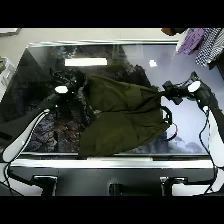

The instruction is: Fold the clothes and pants, and hang the long-sleeved shirts on hangers.

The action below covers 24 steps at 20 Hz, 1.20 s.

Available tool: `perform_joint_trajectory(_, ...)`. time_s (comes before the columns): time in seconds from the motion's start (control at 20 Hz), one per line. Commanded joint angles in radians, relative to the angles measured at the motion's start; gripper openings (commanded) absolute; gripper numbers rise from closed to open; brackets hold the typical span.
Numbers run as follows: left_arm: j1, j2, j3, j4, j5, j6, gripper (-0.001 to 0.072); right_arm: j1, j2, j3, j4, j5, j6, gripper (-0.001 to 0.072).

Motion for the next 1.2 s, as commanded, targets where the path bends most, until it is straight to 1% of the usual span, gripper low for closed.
perform_joint_trajectory(0.0, -0.005, -0.054, 0.047, 0.002, -0.102, 0.001, 0.0328, 0.003, -0.040, 0.000, 0.068, -0.012, 0.001, 0.0052)
perform_joint_trajectory(0.05, 0.003, -0.053, 0.047, 0.002, -0.140, 0.002, 0.0496, 0.003, -0.044, 0.000, 0.080, -0.021, 0.001, 0.0067)
perform_joint_trajectory(0.1, 0.019, -0.051, 0.050, 0.003, -0.196, 0.002, 0.0535, 0.003, -0.045, 0.000, 0.089, -0.031, 0.001, 0.0097)
perform_joint_trajectory(0.15, 0.044, -0.048, 0.055, 0.003, -0.276, 0.008, 0.0535, 0.003, -0.045, 0.000, 0.096, -0.042, 0.001, 0.0102)
perform_joint_trajectory(0.2, 0.076, -0.039, 0.057, 0.003, -0.376, 0.036, 0.0536, 0.002, -0.045, 0.000, 0.099, -0.046, 0.001, 0.0111)
perform_joint_trajectory(0.25, 0.113, -0.024, 0.057, 0.003, -0.486, 0.081, 0.0536, 0.002, -0.044, 0.000, 0.098, -0.045, 0.001, 0.0143)
perform_joint_trajectory(0.3, 0.148, -0.007, 0.057, 0.007, -0.584, 0.122, 0.0536, 0.002, -0.042, 0.000, 0.096, -0.043, 0.000, 0.0219)
perform_joint_trajectory(0.35, 0.187, 0.017, 0.056, 0.030, -0.666, 0.133, 0.0537, 0.000, -0.039, 0.001, 0.090, -0.040, 0.001, 0.0251)
perform_joint_trajectory(0.4, 0.222, 0.044, 0.052, 0.064, -0.725, 0.132, 0.0537, 0.000, -0.028, 0.001, 0.073, -0.032, 0.001, 0.0322)
perform_joint_trajectory(0.45, 0.261, 0.080, 0.042, 0.108, -0.775, 0.130, 0.0537, 0.000, -0.011, 0.001, 0.031, -0.024, 0.001, 0.0365)
perform_joint_trajectory(0.5, 0.297, 0.119, 0.025, 0.141, -0.811, 0.130, 0.0537, -0.001, 0.014, 0.001, -0.035, -0.007, 0.003, 0.0423)
perform_joint_trajectory(0.55, 0.335, 0.164, -0.002, 0.178, -0.844, 0.112, 0.0537, -0.001, 0.042, 0.001, -0.114, 0.024, 0.032, 0.0494)
perform_joint_trajectory(0.6, 0.366, 0.207, -0.034, 0.215, -0.871, 0.085, 0.0537, -0.001, 0.077, 0.002, -0.221, 0.078, 0.106, 0.0565)
perform_joint_trajectory(0.65, 0.396, 0.250, -0.074, 0.258, -0.908, 0.056, 0.0537, -0.001, 0.111, 0.003, -0.312, 0.145, 0.159, 0.0601)
perform_joint_trajectory(0.7, 0.417, 0.286, -0.114, 0.299, -0.946, 0.029, 0.0537, -0.001, 0.146, 0.003, -0.381, 0.224, 0.167, 0.0603)
perform_joint_trajectory(0.8, 0.439, 0.357, -0.210, 0.373, -1.019, -0.038, 0.0537, -0.001, 0.200, 0.003, -0.435, 0.398, 0.140, 0.0608)
perform_joint_trajectory(0.9, 0.441, 0.435, -0.323, 0.422, -1.043, -0.089, 0.0537, -0.001, 0.230, 0.003, -0.428, 0.581, 0.083, 0.0619)
perform_joint_trajectory(0.95, 0.440, 0.478, -0.386, 0.425, -1.043, -0.099, 0.0538, 0.000, 0.236, 0.001, -0.417, 0.664, 0.056, 0.0646)
perform_joint_trajectory(1.0, 0.440, 0.520, -0.449, 0.425, -1.043, -0.103, 0.0537, -0.001, 0.239, -0.006, -0.402, 0.742, 0.021, 0.0648)
perform_joint_trajectory(1.05, 0.440, 0.558, -0.504, 0.425, -1.044, -0.103, 0.0537, 0.000, 0.240, -0.018, -0.390, 0.795, -0.002, 0.0649)
perform_joint_trajectory(1.15, 0.440, 0.632, -0.612, 0.424, -1.052, -0.107, 0.0537, 0.000, 0.242, -0.059, -0.354, 0.843, -0.039, 0.0652)
